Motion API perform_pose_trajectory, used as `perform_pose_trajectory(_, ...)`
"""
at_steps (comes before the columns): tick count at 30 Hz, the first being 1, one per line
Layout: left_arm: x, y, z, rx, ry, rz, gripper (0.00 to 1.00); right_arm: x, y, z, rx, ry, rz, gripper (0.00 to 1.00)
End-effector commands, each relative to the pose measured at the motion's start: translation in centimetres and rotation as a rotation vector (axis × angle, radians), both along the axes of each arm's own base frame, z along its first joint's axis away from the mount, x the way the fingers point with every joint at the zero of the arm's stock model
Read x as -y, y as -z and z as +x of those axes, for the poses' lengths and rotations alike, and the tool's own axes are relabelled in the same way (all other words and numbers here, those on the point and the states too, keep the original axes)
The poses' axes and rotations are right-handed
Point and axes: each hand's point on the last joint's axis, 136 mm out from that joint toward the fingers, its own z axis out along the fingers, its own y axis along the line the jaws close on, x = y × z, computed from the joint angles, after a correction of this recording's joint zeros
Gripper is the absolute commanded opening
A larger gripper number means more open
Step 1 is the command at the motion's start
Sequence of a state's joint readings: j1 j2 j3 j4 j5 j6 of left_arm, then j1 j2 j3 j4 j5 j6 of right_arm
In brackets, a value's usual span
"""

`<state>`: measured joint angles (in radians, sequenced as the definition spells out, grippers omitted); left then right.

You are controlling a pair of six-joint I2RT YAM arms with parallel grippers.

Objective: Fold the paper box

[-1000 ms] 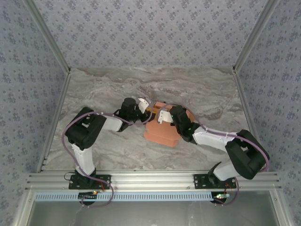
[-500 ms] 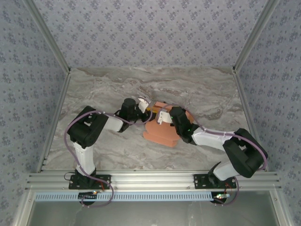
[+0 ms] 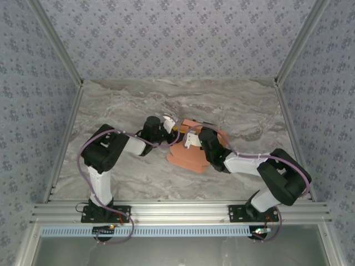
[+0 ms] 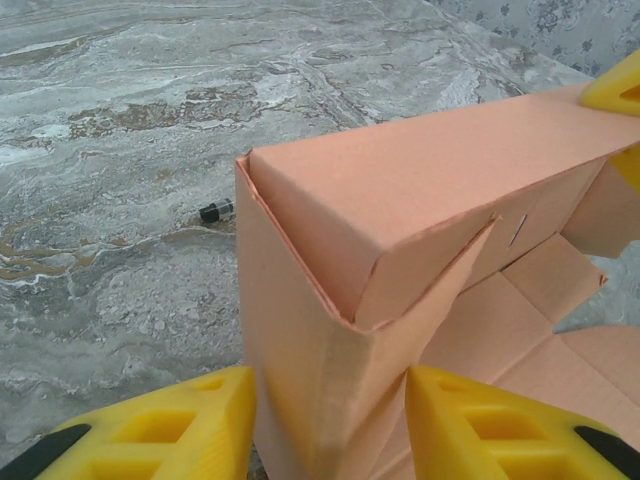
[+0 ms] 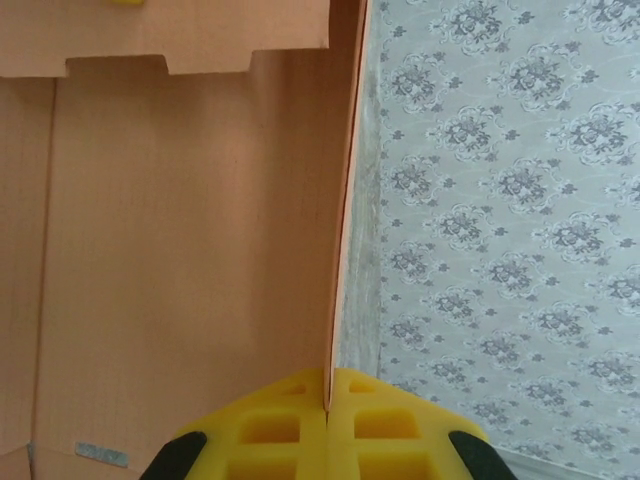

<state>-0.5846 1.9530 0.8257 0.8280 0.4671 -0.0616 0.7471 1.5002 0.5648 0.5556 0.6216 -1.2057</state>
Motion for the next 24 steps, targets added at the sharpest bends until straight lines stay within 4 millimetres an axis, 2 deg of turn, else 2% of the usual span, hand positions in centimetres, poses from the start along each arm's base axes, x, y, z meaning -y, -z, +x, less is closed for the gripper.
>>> perform_pose_trajectory(1,0.8,-0.5,0.3,0.019,0.027,-0.026,0.42,0.3,2.3,-1.1,-0.049,-0.027,-0.1,0.0)
perform_pose_trajectory(13,1.0,-1.0,1.5,0.02,-0.04,-0.058,0.37,0.3,2.5,-1.3,-0.067,-0.018,-0.097,0.0)
perform_pose_trajectory(24,0.8,-0.5,3.2,0.031,-0.205,-0.026,0.32,0.3,2.8,-1.3,-0.073,-0.016,-0.112,0.0)
